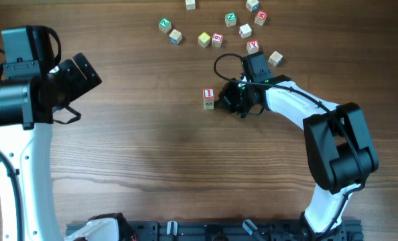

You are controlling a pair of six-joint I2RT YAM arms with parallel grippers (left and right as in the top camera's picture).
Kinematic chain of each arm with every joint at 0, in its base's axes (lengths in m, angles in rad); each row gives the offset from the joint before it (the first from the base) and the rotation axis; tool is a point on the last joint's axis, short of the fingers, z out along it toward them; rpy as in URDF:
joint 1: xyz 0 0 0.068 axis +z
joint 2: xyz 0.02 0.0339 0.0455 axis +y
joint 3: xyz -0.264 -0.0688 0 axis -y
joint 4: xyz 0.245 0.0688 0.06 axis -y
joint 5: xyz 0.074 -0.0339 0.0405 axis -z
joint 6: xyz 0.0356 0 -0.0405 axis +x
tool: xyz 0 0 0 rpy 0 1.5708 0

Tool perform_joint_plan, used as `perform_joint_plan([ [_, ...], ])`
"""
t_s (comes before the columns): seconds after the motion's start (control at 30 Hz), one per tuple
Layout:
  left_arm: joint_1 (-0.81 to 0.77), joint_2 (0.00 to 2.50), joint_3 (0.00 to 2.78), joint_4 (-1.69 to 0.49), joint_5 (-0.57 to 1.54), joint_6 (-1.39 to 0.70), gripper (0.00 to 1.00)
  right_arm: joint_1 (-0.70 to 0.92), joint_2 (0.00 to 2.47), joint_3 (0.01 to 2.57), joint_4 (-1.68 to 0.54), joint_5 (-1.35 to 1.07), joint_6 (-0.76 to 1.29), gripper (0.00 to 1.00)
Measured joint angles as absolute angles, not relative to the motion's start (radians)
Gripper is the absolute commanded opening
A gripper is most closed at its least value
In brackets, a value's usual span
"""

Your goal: Form a tower

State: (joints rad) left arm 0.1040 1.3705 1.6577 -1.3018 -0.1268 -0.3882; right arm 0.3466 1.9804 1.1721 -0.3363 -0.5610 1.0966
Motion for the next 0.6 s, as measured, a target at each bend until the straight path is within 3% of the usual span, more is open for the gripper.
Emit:
perform_joint_plan([
  [0.6,0.104,1.370,1.658,-1.302,-0.127,-0.388,1.00,0.351,1.980,1.172,-0.343,-0.569,1.097,0.05],
])
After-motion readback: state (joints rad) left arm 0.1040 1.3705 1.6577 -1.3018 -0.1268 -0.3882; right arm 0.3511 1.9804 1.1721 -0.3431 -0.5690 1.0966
